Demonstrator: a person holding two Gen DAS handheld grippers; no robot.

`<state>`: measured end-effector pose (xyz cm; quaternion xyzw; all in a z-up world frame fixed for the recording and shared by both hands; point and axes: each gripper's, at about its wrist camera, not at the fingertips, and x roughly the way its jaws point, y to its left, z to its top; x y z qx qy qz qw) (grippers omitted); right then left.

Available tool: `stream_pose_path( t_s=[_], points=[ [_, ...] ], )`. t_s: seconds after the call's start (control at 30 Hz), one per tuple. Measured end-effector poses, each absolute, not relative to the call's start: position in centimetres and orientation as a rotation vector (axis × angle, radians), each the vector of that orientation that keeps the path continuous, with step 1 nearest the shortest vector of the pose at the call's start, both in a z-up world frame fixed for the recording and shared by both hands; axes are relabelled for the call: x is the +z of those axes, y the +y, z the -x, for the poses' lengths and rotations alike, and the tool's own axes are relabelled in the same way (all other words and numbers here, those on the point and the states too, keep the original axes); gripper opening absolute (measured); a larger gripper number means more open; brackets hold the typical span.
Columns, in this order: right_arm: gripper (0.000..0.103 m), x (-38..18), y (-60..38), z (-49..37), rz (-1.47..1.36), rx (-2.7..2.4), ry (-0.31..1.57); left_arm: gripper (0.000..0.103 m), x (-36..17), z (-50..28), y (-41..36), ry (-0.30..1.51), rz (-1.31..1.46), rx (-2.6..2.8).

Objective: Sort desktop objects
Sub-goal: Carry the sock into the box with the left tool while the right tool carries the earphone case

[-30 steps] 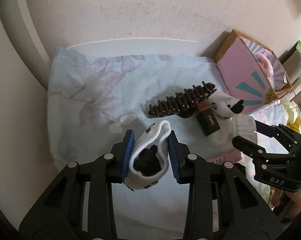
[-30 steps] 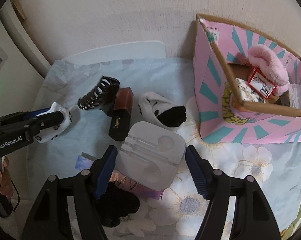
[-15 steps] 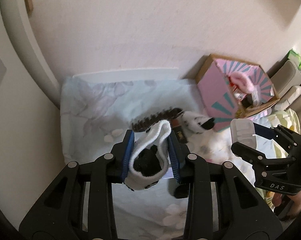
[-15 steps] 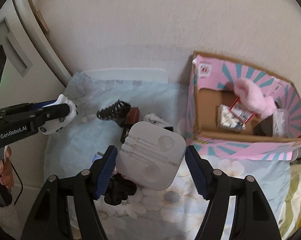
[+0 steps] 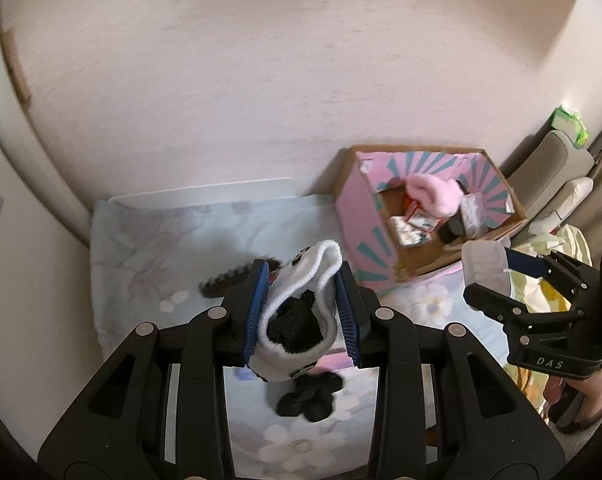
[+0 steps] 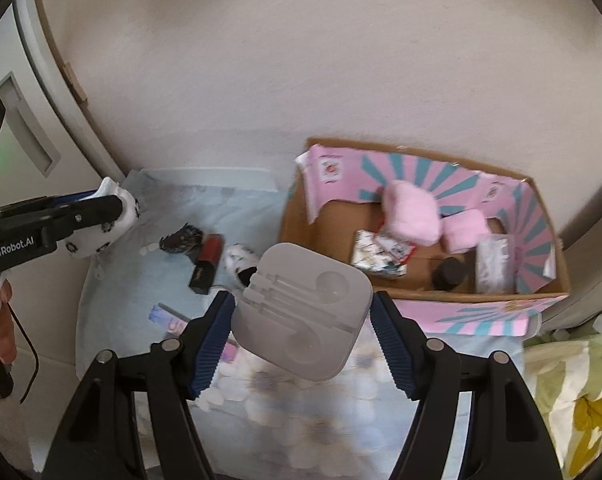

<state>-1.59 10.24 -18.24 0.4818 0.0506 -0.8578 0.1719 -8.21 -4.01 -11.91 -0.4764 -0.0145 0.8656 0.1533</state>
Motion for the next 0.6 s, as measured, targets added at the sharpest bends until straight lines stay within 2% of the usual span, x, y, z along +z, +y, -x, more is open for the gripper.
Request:
stream_pose_path(
  t_s=[0.6],
  points=[
    [0.066,-16.1,21.5,7.6,-1.376,-2.496,0.132,0.031,-9.6,11.7,10.1,0.039,1.276,2.375]
  ],
)
